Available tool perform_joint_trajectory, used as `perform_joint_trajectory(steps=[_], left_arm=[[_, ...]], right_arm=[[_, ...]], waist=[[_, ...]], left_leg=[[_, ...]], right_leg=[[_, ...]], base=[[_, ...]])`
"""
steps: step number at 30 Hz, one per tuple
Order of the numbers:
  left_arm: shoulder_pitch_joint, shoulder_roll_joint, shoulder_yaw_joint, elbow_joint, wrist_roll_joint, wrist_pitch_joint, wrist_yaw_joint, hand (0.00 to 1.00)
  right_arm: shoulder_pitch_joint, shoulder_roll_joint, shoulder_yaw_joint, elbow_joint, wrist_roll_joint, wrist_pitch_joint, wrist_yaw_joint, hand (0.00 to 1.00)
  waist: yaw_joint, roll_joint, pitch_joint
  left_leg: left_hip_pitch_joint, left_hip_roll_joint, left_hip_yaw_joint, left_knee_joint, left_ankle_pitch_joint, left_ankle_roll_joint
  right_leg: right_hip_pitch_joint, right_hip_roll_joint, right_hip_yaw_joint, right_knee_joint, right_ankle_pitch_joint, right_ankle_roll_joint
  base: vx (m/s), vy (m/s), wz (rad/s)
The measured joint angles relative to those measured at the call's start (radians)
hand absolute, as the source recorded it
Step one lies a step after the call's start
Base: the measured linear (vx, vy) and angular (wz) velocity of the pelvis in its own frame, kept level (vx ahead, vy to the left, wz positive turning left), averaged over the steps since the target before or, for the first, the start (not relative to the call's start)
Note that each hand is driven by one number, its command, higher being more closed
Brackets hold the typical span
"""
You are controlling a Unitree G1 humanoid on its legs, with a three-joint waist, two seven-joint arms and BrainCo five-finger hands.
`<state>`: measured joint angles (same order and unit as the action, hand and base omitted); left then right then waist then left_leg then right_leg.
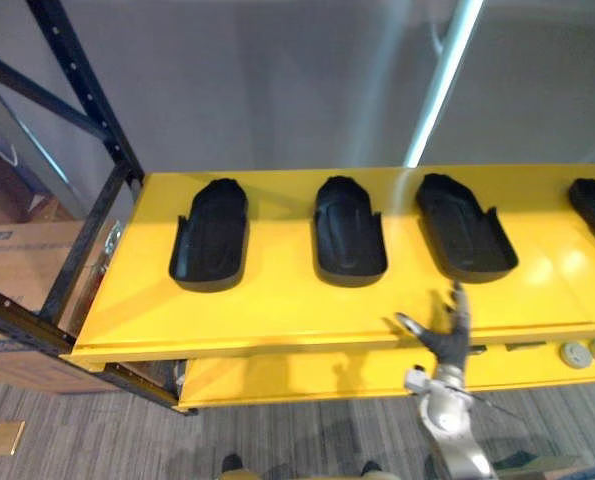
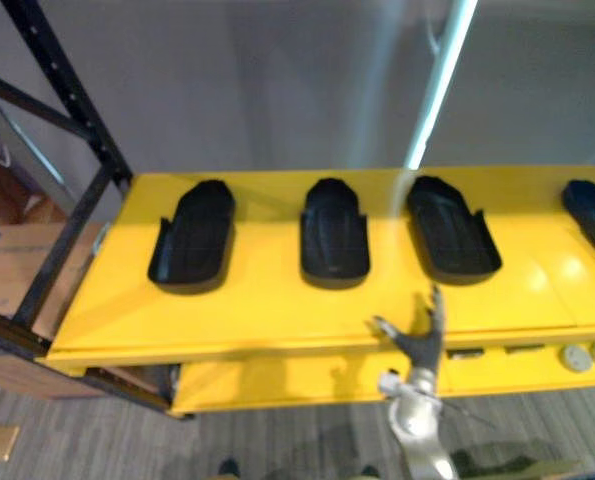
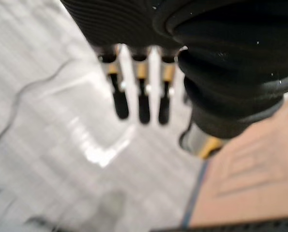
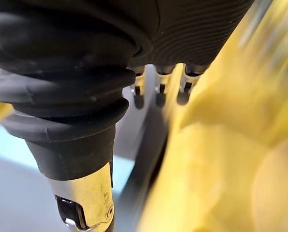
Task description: Walk over and take plastic housings, then place them on the shelf
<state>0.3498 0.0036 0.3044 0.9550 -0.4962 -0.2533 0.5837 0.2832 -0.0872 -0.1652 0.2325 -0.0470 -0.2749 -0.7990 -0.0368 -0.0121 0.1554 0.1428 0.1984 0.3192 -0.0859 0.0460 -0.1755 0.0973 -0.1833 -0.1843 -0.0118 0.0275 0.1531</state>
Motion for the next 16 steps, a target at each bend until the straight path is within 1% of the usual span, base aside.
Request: perform_joint_trajectory(steps=[2, 4, 5, 6, 7, 11, 12, 13, 14, 15, 16], left_arm=[[-0.015, 0.01, -0.009, 0.011, -0.01, 0.003, -0.058, 0.0], [-0.035, 0.022, -0.013, 0.012, -0.014, 0.003, -0.079, 0.0], [-0.06, 0.034, -0.013, 0.009, -0.013, 0.002, -0.1, 0.0], [-0.071, 0.037, -0.012, 0.009, -0.011, 0.002, -0.105, 0.0], [-0.079, 0.039, -0.012, 0.009, -0.005, 0.002, -0.109, 0.0], [-0.083, 0.037, -0.012, 0.01, 0.001, 0.011, -0.13, 0.0], [-0.082, 0.037, -0.012, 0.012, -0.001, 0.023, -0.135, 0.0], [-0.081, 0.037, -0.012, 0.014, -0.003, 0.03, -0.14, 0.0], [-0.08, 0.037, -0.012, 0.026, -0.008, 0.047, -0.156, 0.0], [-0.08, 0.036, -0.013, 0.034, -0.008, 0.053, -0.162, 0.0], [-0.08, 0.035, -0.013, 0.049, -0.008, 0.069, -0.175, 0.0]], right_arm=[[0.058, 0.002, -0.134, 0.184, 0.034, -0.053, -0.011, 0.0], [0.078, 0.002, -0.19, 0.301, 0.035, -0.077, -0.007, 0.0], [0.082, 0.002, -0.221, 0.4, 0.036, -0.081, 0.0, 0.0], [0.081, 0.003, -0.227, 0.432, 0.038, -0.082, 0.006, 0.0], [0.081, 0.004, -0.229, 0.467, 0.048, -0.082, 0.019, 0.0], [0.054, 0.025, -0.225, 0.557, 0.076, -0.077, 0.11, 0.0], [0.043, 0.027, -0.225, 0.582, 0.099, -0.069, 0.155, 0.0], [0.038, 0.028, -0.225, 0.594, 0.115, -0.066, 0.178, 0.0], [0.023, 0.029, -0.228, 0.62, 0.135, -0.049, 0.233, 0.0], [0.019, 0.03, -0.229, 0.63, 0.148, -0.036, 0.265, 0.0], [0.013, 0.033, -0.234, 0.656, 0.176, -0.008, 0.333, 0.0]], waist=[[-0.019, 0.011, -0.01], [-0.037, 0.013, -0.01], [-0.041, 0.02, -0.014], [-0.041, 0.02, -0.014], [-0.04, 0.017, -0.012], [-0.033, 0.024, -0.017], [-0.03, 0.024, -0.017], [-0.029, 0.024, -0.017], [-0.028, 0.023, -0.017], [-0.029, 0.023, -0.017], [-0.028, 0.022, -0.018]], left_leg=[[0.021, 0.0, 0.024, 0.0, -0.007, -0.005], [0.033, 0.001, 0.03, 0.0, -0.008, -0.006], [0.037, 0.003, 0.042, 0.0, -0.009, -0.008], [0.039, 0.003, 0.045, 0.0, -0.009, -0.008], [0.042, 0.002, 0.047, 0.0, -0.01, -0.009], [0.051, 0.002, 0.053, 0.0, -0.012, -0.009], [0.052, 0.002, 0.053, 0.0, -0.012, -0.009], [0.052, 0.002, 0.052, 0.0, -0.012, -0.009], [0.052, 0.002, 0.053, 0.0, -0.012, -0.009], [0.052, 0.002, 0.053, 0.0, -0.012, -0.009], [0.053, 0.002, 0.053, 0.0, -0.012, -0.009]], right_leg=[[0.004, 0.001, 0.021, -0.001, 0.0, 0.001], [0.009, 0.001, 0.025, -0.002, 0.001, 0.001], [0.007, 0.002, 0.033, -0.002, 0.004, 0.006], [0.007, 0.002, 0.036, -0.002, 0.006, 0.008], [0.008, 0.002, 0.039, -0.002, 0.007, 0.009], [0.009, 0.003, 0.046, -0.001, 0.006, 0.008], [0.009, 0.003, 0.046, -0.001, 0.005, 0.005], [0.01, 0.003, 0.046, -0.001, 0.004, 0.005], [0.01, 0.003, 0.046, -0.002, 0.004, 0.005], [0.01, 0.003, 0.046, -0.002, 0.004, 0.005], [0.012, 0.003, 0.046, -0.003, 0.004, 0.005]], base=[[0.01, 0.019, -0.32], [0.02, 0.012, -0.18], [0.01, 0.009, -0.18], [0.0, 0.006, -0.14], [0.0, 0.006, -0.13], [0.0, 0.003, -0.05], [0.0, 0.0, 0.0], [0.0, 0.0, 0.0], [0.0, 0.0, 0.0], [0.0, 0.0, 0.0], [0.0, 0.0, 0.0]])
